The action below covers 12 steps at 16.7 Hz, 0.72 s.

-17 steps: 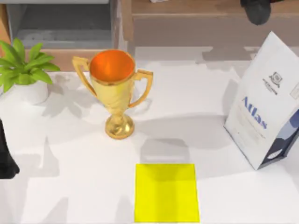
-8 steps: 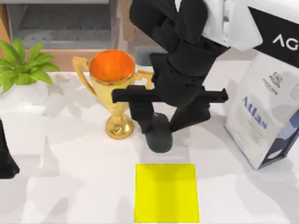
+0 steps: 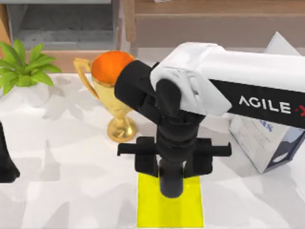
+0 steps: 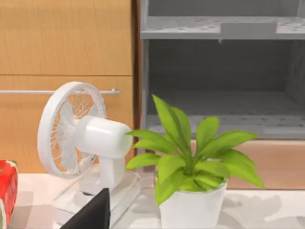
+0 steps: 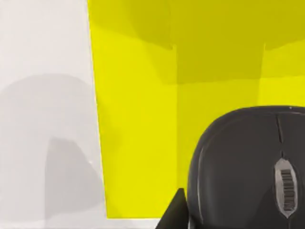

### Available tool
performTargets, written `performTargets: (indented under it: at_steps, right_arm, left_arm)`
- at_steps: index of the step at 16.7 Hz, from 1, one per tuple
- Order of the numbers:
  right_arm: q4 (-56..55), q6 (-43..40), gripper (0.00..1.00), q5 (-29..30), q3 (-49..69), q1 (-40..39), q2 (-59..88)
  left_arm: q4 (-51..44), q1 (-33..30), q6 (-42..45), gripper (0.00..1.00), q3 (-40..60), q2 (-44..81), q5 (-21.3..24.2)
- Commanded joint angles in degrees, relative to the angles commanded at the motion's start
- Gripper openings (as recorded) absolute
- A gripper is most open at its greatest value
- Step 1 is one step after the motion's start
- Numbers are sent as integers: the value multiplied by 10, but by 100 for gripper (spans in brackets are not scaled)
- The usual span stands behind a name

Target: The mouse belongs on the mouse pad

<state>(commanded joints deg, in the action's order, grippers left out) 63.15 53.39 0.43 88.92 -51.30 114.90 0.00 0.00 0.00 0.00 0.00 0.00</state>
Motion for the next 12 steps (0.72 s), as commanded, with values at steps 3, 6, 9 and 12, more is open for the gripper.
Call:
performTargets:
  at_steps: [3,6,9,12]
  right_arm:
    - [-4,4,0,6,-4,0,0]
    - [-3,5,0,5,-3,3,-1]
    - [-11,4,0,5,-9,3,0]
    - [-26,5,0,5,-19,2,5]
  left_arm:
    - [0,0,0,100,0,0,0]
    - [0,0,0,100,0,0,0]
    - [0,0,0,100,0,0,0]
    - [0,0,0,100,0,0,0]
